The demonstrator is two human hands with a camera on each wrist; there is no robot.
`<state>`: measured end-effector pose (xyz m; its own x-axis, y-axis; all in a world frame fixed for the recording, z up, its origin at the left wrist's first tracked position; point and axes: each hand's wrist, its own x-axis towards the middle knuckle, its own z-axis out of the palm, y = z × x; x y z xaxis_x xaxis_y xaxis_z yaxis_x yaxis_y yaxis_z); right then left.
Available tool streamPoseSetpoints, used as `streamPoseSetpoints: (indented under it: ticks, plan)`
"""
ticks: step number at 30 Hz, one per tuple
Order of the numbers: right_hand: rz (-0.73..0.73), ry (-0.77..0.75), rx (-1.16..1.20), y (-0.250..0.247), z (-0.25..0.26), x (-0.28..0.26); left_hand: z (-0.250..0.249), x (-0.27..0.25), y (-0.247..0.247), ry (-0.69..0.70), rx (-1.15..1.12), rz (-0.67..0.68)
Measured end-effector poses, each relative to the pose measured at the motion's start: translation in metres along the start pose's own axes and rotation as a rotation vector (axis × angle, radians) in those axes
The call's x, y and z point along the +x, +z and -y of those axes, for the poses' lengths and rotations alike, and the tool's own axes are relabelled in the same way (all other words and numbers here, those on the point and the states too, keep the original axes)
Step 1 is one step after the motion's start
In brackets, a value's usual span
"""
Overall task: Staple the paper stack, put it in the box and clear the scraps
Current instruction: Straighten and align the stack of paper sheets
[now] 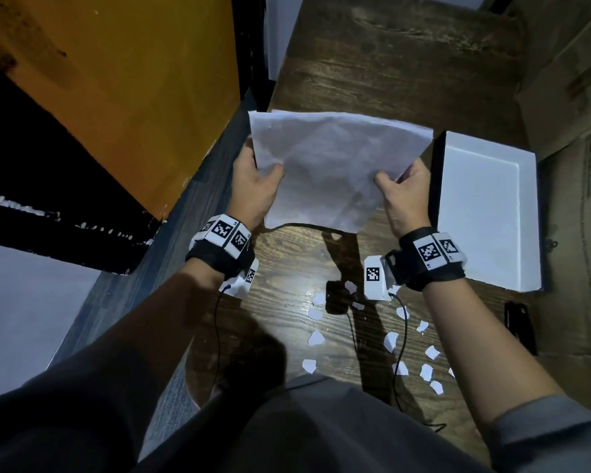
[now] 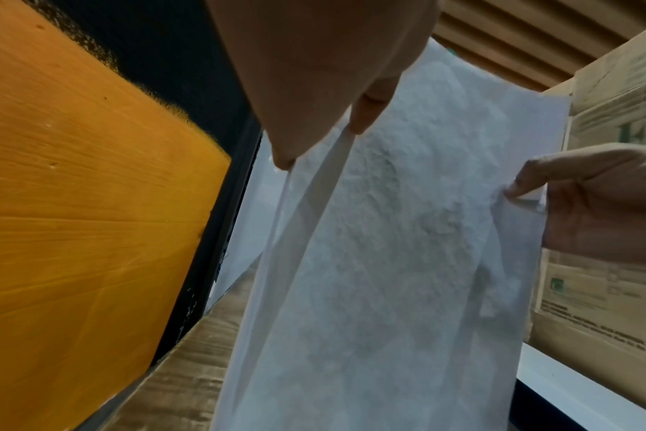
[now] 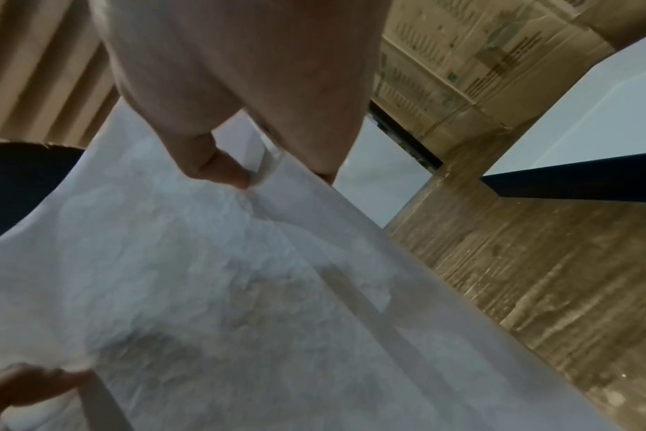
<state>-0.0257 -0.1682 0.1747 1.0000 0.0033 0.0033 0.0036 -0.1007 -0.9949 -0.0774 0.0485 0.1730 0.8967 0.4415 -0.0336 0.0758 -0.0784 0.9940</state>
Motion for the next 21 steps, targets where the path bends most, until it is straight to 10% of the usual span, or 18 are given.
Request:
streamPoseSetpoints:
  ticks: [21]
  plan:
    - [0.031,0.050,-0.009,-0.003,-0.013,-0.007,0.015,-0.004,0.005,-0.037,0.015,-0.027]
